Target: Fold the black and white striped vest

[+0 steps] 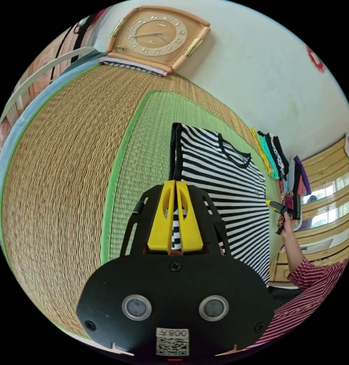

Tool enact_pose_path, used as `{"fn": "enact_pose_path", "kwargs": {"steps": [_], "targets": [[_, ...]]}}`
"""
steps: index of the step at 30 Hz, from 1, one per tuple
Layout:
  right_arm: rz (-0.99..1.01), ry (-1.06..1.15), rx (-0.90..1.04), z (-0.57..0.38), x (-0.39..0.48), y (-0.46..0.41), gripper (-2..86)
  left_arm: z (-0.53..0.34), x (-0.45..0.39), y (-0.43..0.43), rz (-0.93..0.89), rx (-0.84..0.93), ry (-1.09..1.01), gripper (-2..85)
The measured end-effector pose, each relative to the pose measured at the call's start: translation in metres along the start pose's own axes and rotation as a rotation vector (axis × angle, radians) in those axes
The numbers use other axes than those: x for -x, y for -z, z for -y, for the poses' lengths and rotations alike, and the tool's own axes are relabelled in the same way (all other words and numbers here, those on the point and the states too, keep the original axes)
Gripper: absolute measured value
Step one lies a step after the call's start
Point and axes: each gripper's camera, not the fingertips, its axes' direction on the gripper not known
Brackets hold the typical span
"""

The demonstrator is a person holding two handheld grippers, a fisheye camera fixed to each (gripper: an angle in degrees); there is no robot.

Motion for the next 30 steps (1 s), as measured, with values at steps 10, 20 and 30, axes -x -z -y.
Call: {"fn": "enact_pose_path", "kwargs": {"steps": [10, 20, 30], "targets": [[0.127, -0.045, -0.004, -0.044, 0.021, 0.068, 0.2, -0.108, 0.026, 0.050, -0.105, 0.048, 0.023, 1.7], [0.231, -0.187, 0.066, -0.197, 0.033, 0.123, 3.0, -0.290, 0.092, 0.100, -0.207, 0.170, 0.206, 4.7], [0.310, -0.291, 0.030, -0.259, 0.030, 0.162, 8.0, -0.374, 0.150, 0.093, -0.392, 0.169, 0.333, 11.3]]}}
